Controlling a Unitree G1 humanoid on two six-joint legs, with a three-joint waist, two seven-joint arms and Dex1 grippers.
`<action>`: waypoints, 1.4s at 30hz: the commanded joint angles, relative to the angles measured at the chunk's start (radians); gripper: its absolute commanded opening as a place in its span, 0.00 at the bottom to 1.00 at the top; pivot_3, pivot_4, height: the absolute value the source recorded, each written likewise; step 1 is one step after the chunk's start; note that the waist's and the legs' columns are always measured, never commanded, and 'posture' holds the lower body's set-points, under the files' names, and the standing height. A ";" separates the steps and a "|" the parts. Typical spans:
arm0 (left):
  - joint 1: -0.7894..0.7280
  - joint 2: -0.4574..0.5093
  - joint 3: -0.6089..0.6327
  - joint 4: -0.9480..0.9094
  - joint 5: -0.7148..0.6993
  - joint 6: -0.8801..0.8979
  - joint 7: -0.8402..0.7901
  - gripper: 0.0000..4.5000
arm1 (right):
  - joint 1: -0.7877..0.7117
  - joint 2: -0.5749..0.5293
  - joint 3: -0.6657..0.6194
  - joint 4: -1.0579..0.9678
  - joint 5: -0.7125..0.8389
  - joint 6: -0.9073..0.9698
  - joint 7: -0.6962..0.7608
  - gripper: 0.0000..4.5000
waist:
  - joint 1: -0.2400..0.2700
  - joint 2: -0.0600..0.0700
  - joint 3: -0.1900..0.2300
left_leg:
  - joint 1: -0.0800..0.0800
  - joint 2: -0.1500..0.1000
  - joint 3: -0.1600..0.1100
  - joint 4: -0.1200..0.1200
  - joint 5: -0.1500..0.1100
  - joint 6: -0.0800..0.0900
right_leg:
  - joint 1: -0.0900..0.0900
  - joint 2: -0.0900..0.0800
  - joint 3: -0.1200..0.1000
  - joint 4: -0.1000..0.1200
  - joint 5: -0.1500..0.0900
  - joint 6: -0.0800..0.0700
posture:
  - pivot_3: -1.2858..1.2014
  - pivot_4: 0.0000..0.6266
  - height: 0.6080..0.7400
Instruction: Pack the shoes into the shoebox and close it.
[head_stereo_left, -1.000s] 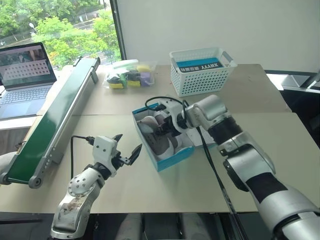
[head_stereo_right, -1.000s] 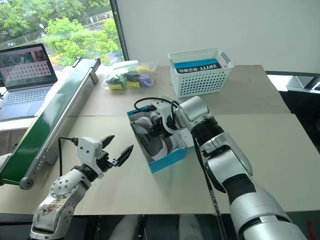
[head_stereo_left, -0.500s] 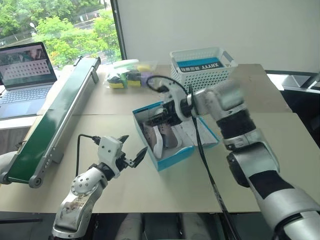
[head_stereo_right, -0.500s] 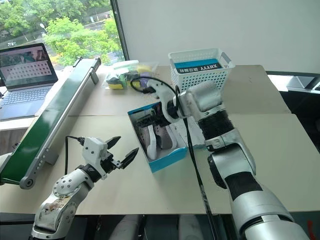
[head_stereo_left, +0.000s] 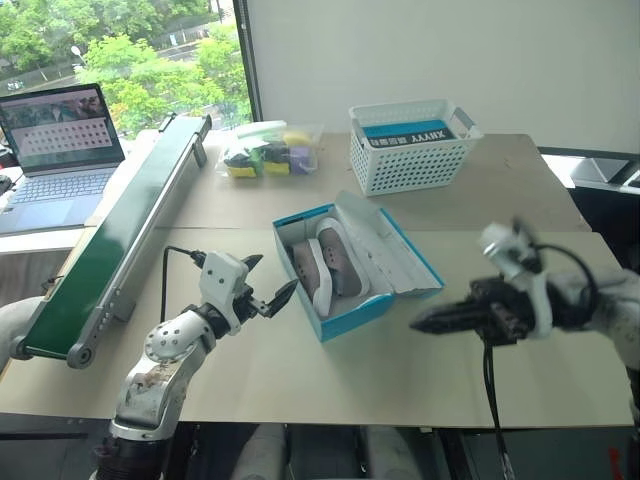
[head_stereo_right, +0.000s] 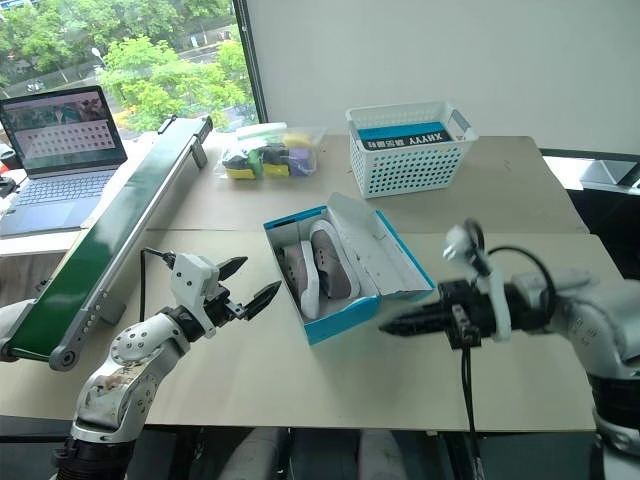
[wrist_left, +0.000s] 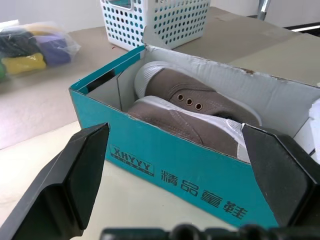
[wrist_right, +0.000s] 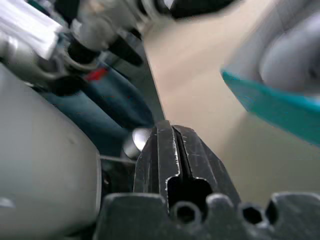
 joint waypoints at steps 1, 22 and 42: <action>-0.016 0.010 0.007 -0.013 -0.012 -0.008 -0.016 1.00 | 0.059 0.017 0.075 0.022 -0.151 -0.133 -0.117 0.01 | 0.000 0.000 0.000 | 0.000 0.000 0.000 0.000 0.000 0.000 | 0.000 0.000 0.001 0.000 0.000 0.000 | 0.52 0.24 0.91; -0.034 0.041 0.018 -0.038 -0.027 0.028 -0.038 1.00 | -0.088 0.870 -0.499 0.382 -0.166 -0.110 -1.151 0.01 | 0.003 -0.003 -0.001 | 0.005 -0.001 0.001 0.000 0.000 -0.001 | 0.003 0.001 0.006 0.002 0.001 0.001 | 0.52 0.24 0.91; 0.025 0.049 0.023 -0.110 -0.025 0.049 0.002 1.00 | -0.218 1.037 -0.571 0.184 0.682 -0.168 -0.881 0.01 | -0.032 0.002 0.002 | 0.004 0.000 0.007 -0.005 0.000 0.000 | -0.004 0.003 0.014 0.004 0.005 -0.007 | 0.52 0.24 0.91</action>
